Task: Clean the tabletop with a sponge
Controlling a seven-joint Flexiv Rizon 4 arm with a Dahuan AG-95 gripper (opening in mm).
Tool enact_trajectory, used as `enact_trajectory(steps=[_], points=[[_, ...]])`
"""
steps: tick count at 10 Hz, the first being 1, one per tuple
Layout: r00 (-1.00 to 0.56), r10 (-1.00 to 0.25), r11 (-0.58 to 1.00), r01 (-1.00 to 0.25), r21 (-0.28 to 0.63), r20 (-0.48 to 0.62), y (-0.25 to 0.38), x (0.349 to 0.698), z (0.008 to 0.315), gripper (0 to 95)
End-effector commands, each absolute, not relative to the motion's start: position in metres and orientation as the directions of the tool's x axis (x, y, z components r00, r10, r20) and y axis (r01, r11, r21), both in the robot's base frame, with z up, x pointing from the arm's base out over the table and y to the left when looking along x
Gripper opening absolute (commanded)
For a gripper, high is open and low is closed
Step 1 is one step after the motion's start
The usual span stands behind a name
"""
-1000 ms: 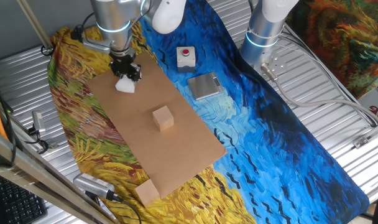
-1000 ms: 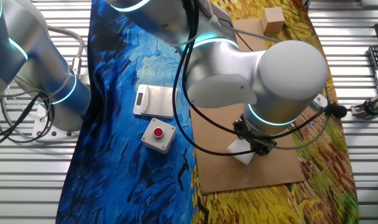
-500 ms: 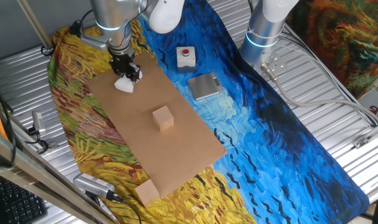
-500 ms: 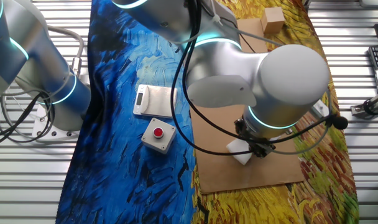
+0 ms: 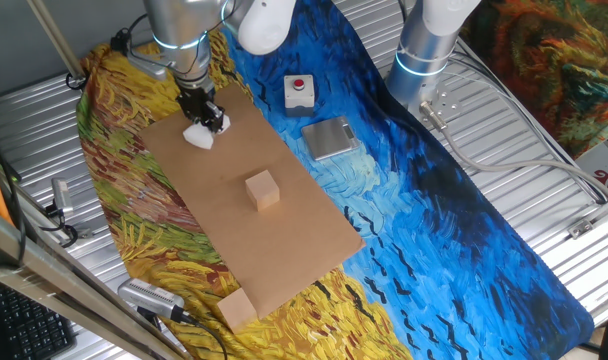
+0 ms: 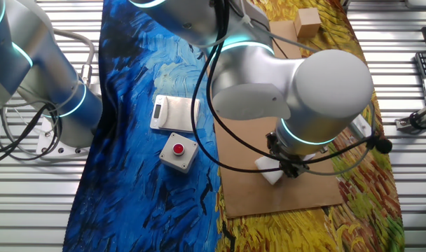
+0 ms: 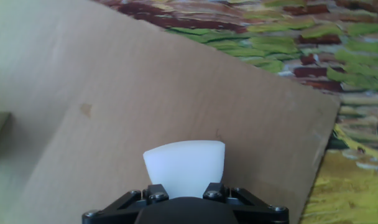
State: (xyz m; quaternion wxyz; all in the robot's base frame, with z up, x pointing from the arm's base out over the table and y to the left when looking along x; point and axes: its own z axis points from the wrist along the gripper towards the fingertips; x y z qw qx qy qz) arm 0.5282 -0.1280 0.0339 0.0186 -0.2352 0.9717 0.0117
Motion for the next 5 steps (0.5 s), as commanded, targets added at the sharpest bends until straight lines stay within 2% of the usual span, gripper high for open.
enact_trajectory(steps=[1, 2, 5], points=[[-0.915, -0.401, 0.916, -0.401, 0.011, -0.039, -0.1282, 0.5273, 0.0341, 38.0], [-0.925, -0.378, 0.925, -0.379, 0.013, -0.038, -0.1283, 0.5273, 0.0342, 57.0], [-0.942, -0.334, 0.942, -0.335, 0.014, -0.035, -0.1286, 0.5272, 0.0343, 57.0]])
